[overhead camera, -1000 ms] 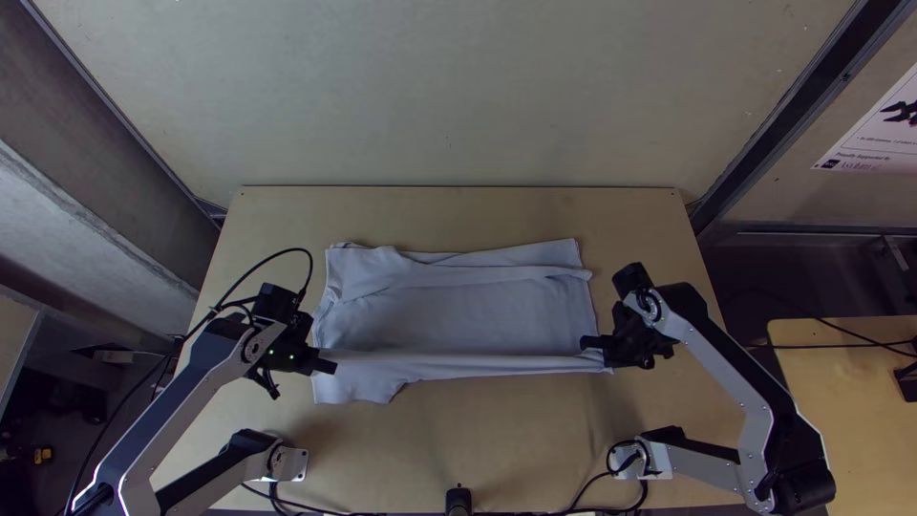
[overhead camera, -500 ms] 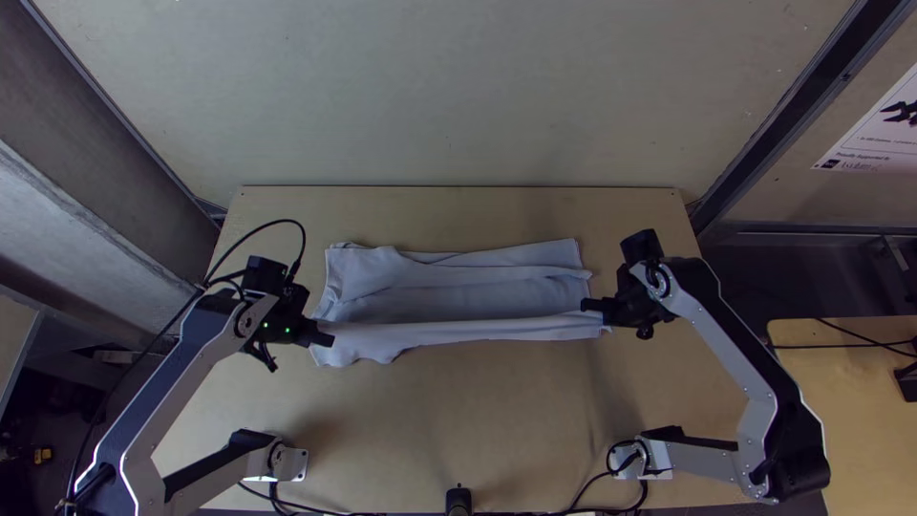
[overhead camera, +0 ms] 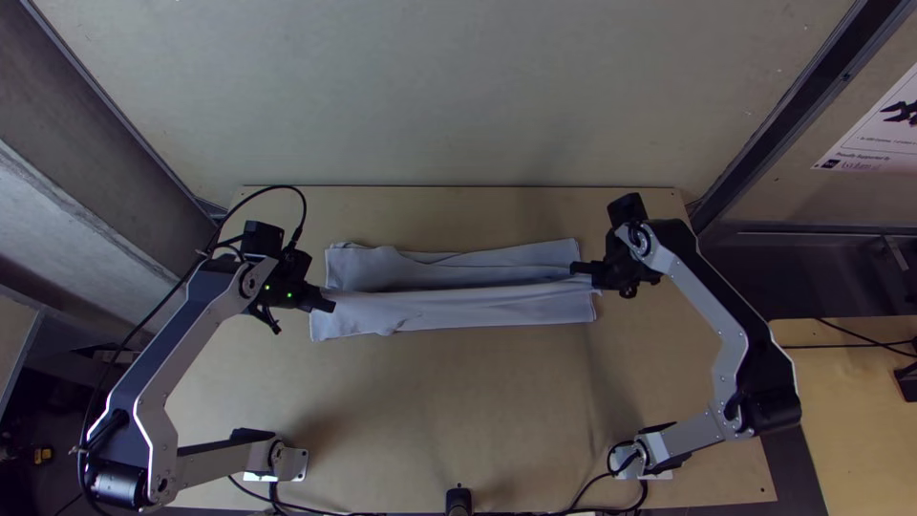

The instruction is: Fold the t-shirt

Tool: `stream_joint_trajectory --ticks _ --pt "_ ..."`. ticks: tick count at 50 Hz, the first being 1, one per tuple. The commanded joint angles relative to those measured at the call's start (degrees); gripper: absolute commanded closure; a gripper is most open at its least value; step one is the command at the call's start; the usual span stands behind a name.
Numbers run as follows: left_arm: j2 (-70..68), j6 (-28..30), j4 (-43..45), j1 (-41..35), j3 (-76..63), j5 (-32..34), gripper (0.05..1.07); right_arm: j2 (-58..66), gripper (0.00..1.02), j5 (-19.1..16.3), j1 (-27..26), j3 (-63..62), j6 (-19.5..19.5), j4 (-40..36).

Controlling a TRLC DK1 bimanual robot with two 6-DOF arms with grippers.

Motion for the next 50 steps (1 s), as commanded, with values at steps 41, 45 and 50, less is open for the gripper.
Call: stream_joint_trajectory --ticks 41,45,50 --pt "27.37 4.29 8.97 1.94 16.83 0.44 1.04 22.37 0.99 1.88 -1.16 18.0 -0.56 0.03" --pt "28.51 4.03 9.06 2.03 16.92 0.44 0.98 23.42 0.94 1.88 -1.42 18.0 -0.39 0.2" --pt "29.74 3.33 10.2 2.55 17.27 0.35 0.06 25.27 0.65 2.4 -2.47 20.02 -0.47 0.91"
